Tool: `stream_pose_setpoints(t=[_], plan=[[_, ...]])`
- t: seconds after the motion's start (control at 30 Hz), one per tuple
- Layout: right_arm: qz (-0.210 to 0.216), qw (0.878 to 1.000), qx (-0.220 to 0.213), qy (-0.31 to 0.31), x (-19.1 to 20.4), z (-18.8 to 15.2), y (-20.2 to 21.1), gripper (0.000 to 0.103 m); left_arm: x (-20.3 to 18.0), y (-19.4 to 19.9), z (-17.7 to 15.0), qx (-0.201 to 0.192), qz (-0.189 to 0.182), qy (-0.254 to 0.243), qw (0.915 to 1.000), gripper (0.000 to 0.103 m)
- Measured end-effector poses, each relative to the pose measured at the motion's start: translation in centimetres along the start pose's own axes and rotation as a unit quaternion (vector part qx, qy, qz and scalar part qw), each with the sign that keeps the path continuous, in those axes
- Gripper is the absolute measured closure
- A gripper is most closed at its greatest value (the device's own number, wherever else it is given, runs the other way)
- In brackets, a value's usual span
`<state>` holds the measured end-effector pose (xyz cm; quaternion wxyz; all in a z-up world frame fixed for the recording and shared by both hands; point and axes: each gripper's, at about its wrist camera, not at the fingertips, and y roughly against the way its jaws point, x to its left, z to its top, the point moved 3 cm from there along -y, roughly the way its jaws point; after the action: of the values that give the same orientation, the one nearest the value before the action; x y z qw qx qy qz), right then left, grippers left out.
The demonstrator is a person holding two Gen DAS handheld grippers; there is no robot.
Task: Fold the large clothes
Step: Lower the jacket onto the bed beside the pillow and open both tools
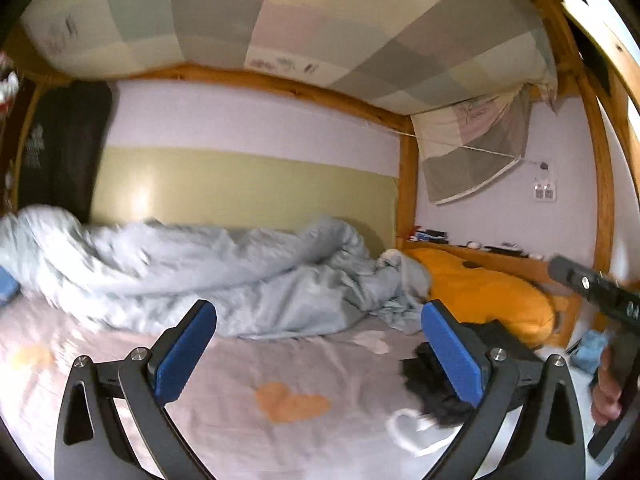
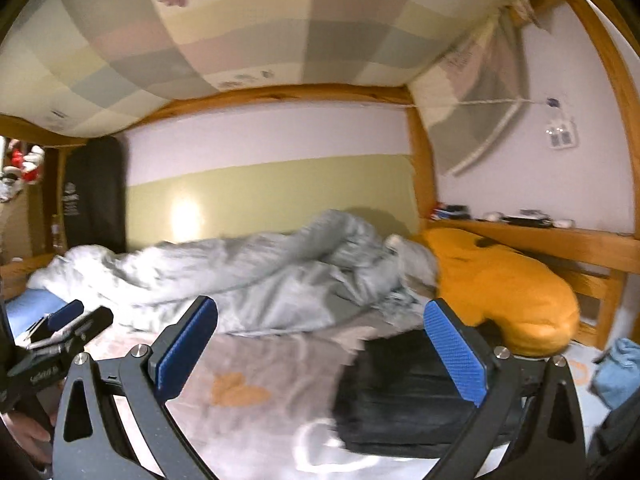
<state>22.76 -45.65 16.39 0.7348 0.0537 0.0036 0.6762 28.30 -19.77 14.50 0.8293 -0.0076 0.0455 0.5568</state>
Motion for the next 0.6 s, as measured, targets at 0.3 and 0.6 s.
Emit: stream_pose_setpoints(t=[0.3,0.6], plan=[[0.022,1.000,0.005,-0.017,7.9,-4.2,-3.6,0.000,7.7,0.3,-4.2,0.011,0.047,0.002,0.9988,0.000],[-0.036,0.999,0.039,0.001,8.9,-12.5,-9.1,0.000,10.4,-4.0,-12.5,0.055,0.055,0.005,0.9970,0.000]])
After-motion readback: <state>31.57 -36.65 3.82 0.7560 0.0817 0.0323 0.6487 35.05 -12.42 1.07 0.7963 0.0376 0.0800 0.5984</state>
